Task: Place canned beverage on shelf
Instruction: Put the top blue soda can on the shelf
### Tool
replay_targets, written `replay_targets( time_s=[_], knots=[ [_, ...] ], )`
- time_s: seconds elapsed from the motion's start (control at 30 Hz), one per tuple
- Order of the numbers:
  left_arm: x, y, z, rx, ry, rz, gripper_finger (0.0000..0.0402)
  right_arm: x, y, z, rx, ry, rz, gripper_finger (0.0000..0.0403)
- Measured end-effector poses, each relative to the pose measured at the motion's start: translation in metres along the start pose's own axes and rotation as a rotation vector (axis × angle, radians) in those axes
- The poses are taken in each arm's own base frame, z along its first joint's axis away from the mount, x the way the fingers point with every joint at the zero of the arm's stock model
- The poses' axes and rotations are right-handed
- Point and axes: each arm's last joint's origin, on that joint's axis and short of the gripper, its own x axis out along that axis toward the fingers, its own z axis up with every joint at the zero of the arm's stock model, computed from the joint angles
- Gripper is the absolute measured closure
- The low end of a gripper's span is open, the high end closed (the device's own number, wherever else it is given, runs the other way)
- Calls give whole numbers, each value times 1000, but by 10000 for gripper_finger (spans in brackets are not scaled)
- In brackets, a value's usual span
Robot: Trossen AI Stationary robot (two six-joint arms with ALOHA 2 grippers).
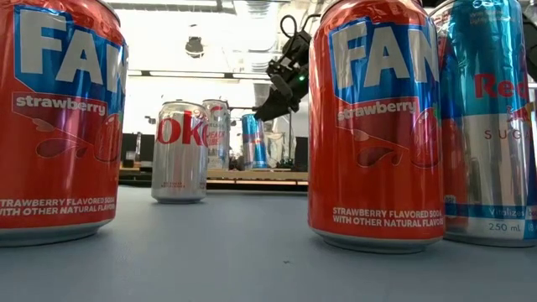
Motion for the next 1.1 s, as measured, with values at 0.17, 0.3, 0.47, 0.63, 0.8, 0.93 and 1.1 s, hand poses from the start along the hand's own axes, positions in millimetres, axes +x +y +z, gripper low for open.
replay_targets(
  time_s=[0.17, 0.3, 0.47, 0.63, 0.8, 0.93, 1.1],
  knots=[
    [0, 0, 0, 0, 0, 0, 136, 0, 0, 0, 1, 3, 1, 217],
    [0, 0, 0, 0, 0, 0, 136, 0, 1, 0, 2, 4, 1, 185],
    [0, 0, 0, 0, 0, 0, 136, 1, 2, 1, 12, -1, -4, 169],
    [0, 0, 0, -2, 0, 0, 136, 1, 1, 1, 10, -9, -9, 170],
    [0, 0, 0, -3, 0, 0, 136, 1, 0, 4, -21, -34, -34, 169],
    [0, 0, 0, -9, 0, -1, 136, -2, -2, 12, -36, -77, -64, 160],
    [0, 0, 0, -9, 0, -1, 136, -2, 1, 13, -38, -67, -72, 153]
  ],
)
